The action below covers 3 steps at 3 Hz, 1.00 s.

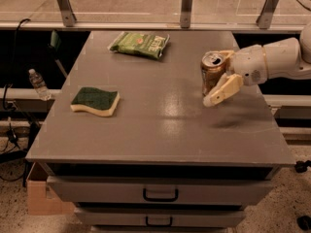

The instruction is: Knock orange can over

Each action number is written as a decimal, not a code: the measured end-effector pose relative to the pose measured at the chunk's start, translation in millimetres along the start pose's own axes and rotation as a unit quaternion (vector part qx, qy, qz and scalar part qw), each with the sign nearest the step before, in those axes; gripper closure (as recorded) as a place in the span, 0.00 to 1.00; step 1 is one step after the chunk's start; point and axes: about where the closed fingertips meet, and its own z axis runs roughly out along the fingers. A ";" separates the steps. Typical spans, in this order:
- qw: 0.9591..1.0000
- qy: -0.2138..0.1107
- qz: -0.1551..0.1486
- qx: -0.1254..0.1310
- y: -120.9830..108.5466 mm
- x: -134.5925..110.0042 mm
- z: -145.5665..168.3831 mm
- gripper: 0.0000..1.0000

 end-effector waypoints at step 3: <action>0.998 -0.056 -0.021 -0.019 17.9 -111.5 46.0 0.00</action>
Offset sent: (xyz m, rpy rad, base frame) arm -0.0161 0.1414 0.1116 0.1371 -0.0561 0.1135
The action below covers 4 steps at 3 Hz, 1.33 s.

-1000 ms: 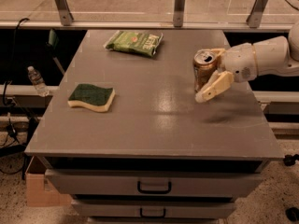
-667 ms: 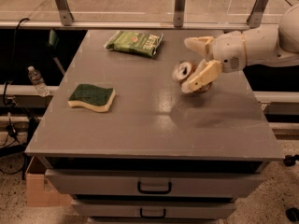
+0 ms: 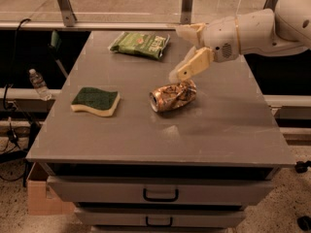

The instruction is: Knock orange can over

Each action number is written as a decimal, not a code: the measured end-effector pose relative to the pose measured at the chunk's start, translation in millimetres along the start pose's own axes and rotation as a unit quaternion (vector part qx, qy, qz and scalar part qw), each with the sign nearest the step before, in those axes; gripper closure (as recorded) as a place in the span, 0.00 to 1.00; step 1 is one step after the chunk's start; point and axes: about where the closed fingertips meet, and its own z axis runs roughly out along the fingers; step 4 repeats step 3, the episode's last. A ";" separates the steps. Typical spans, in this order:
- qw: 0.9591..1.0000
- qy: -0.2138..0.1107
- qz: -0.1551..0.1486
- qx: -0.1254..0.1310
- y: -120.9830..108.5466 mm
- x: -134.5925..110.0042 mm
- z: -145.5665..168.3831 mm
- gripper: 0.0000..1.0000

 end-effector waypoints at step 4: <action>0.996 0.028 -0.022 0.087 -50.4 16.5 -95.9 0.00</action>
Offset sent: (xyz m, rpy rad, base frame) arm 0.0420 -0.1776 0.0349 -0.1040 -0.1406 -0.2489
